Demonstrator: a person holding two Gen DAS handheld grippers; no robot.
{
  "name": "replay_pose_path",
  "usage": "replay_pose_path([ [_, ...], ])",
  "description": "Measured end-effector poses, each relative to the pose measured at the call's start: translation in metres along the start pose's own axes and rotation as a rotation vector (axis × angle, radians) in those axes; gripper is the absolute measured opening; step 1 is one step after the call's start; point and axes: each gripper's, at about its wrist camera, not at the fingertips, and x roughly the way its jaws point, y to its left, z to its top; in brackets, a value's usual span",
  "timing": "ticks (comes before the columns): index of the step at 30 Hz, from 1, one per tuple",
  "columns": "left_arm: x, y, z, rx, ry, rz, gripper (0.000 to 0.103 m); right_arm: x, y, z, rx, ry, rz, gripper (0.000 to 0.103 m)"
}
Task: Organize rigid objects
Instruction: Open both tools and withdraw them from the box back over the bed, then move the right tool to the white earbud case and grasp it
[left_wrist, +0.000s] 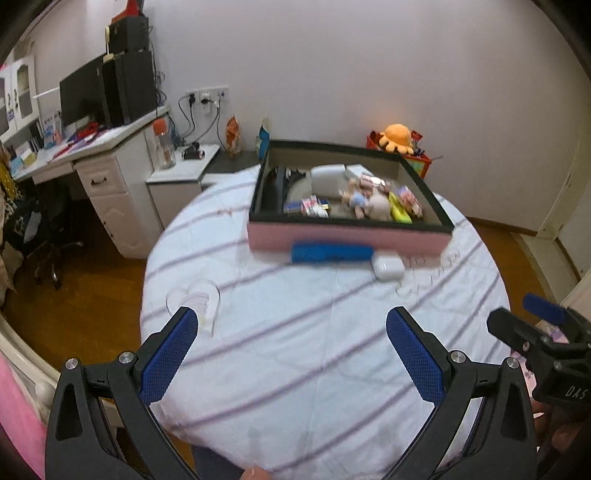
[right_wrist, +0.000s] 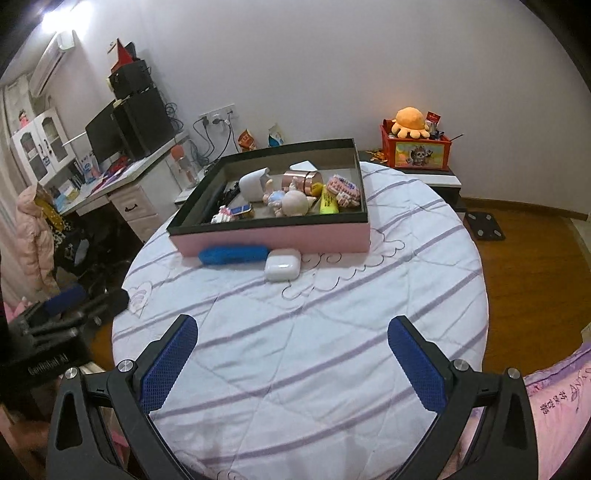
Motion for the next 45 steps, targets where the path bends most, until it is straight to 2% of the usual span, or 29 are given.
replay_pose_path([
  [5, -0.007, -0.001, -0.016, -0.014, 0.013, -0.005, 0.103, -0.007, 0.017, -0.01, -0.042, -0.004, -0.006, 0.103],
  [10, -0.013, 0.006, -0.018, -0.032, 0.003, 0.005, 0.103, -0.009, 0.026, -0.015, -0.067, 0.001, -0.002, 0.103],
  [28, -0.009, 0.011, -0.019, -0.035, 0.013, 0.008, 0.103, -0.011, 0.022, -0.013, -0.058, 0.005, -0.02, 0.103],
  [37, 0.018, 0.011, -0.013, -0.026, 0.043, 0.017, 0.103, 0.02, 0.018, -0.004, -0.058, 0.054, -0.036, 0.103],
  [45, 0.063, 0.015, 0.0, -0.04, 0.09, 0.017, 0.103, 0.08, -0.001, 0.017, -0.031, 0.11, -0.063, 0.103],
])
